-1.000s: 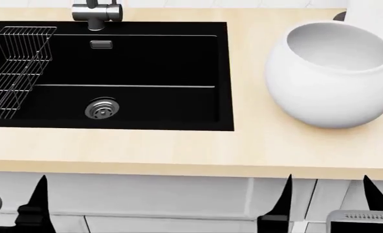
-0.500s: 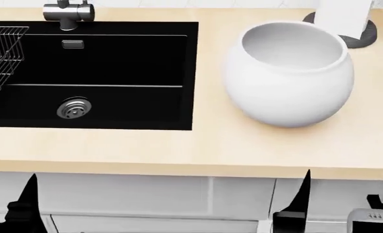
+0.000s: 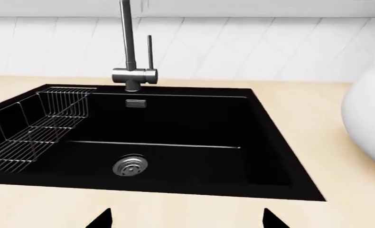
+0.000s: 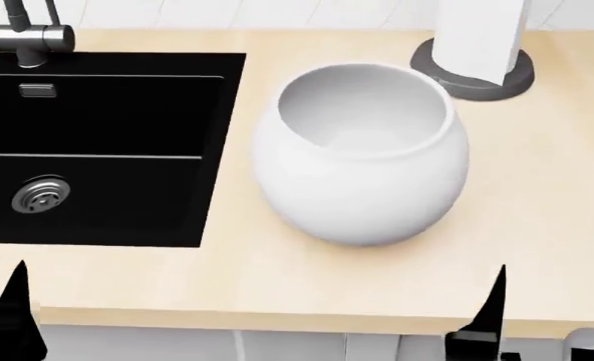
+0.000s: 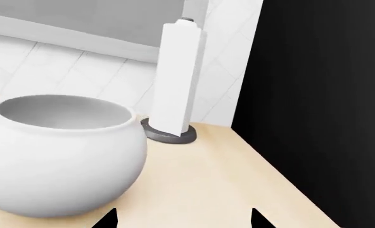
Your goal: There is a mixed pile of frozen fruits and vegetables on the counter. Locate all the frozen vegetables and place the items in a bowl on the counter. Take all the frozen fruits and defrost them in a running sink.
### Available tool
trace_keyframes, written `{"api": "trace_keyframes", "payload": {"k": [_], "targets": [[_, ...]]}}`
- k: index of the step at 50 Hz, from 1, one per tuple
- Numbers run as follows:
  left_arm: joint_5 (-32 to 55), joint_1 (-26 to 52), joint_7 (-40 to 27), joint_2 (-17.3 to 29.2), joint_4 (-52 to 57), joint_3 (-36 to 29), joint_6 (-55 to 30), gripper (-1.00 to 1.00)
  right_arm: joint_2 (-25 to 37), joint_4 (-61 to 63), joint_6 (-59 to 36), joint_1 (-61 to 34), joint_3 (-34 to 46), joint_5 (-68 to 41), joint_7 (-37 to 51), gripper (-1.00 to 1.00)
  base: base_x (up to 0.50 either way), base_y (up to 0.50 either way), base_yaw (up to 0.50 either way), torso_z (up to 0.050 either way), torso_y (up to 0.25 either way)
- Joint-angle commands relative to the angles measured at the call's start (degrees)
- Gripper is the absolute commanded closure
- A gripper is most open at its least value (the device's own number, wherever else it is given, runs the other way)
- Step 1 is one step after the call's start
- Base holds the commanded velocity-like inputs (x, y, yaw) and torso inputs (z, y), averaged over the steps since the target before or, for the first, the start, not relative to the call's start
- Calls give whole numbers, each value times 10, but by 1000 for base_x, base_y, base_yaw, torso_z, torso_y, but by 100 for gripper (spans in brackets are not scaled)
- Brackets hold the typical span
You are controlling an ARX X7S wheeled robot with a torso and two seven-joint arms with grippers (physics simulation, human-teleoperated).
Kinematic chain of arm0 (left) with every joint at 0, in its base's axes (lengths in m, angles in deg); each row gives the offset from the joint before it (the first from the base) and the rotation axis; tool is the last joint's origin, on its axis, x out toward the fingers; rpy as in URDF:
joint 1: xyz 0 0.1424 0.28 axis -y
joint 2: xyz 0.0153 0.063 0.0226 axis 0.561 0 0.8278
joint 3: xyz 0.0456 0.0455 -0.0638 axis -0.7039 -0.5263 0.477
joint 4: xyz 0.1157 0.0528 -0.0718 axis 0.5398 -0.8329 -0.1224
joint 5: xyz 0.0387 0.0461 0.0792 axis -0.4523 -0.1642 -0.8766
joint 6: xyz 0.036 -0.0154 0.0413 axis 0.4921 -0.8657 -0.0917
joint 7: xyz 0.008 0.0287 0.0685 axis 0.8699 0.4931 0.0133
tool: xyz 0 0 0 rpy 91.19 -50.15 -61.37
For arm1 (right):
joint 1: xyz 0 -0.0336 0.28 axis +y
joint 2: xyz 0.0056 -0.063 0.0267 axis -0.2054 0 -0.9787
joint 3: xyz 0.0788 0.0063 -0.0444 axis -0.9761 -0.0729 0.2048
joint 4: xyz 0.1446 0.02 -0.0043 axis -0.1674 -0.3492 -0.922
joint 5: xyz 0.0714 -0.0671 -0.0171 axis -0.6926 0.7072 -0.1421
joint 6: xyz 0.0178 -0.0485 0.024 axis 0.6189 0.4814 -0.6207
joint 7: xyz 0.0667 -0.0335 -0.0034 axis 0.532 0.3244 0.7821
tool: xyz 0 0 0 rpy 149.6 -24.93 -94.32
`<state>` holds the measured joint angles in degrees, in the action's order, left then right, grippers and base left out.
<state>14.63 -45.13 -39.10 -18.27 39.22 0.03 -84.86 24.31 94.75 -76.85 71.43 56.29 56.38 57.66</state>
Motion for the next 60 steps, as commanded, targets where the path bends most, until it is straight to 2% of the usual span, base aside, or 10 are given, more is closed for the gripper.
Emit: {"api": "trace_keyframes", "payload": {"k": [1,27,29,30,44,48,50,57,60], "targets": [[-10,6,10,-3,-7,24,9,-100,-2,0,0,-3,-16,6,-16,-100,414,-348,0,0,0],[0,11,8,23,3,37,-11,-100,14,0,8,4,-12,-9,-4,-100,479,-253,0,0,1],[-33,2,-8,40,5,12,9,-100,15,2,7,5,-12,-12,-3,-100,490,-162,0,0,0],[4,8,10,25,10,38,-15,-100,15,2,7,5,-10,-13,-4,-100,492,-148,0,0,0],[-3,11,1,37,13,32,-19,-100,18,-1,10,7,-16,-25,4,-100,479,-150,0,0,1],[18,17,6,34,23,55,-45,-100,5,-8,13,1,-29,-37,4,-100,291,-75,0,0,0],[15,21,4,35,17,52,-42,-100,-1,-22,9,-16,-30,-47,0,-100,0,0,0,0,5],[29,21,10,45,24,89,-54,-100,3,-106,-140,-194,-27,-123,-28,-100,0,0,0,0,0],[27,24,6,44,21,82,-54,-100,-12,-154,-198,-263,-34,-158,-47,-100,0,0,0,0,0]]}}
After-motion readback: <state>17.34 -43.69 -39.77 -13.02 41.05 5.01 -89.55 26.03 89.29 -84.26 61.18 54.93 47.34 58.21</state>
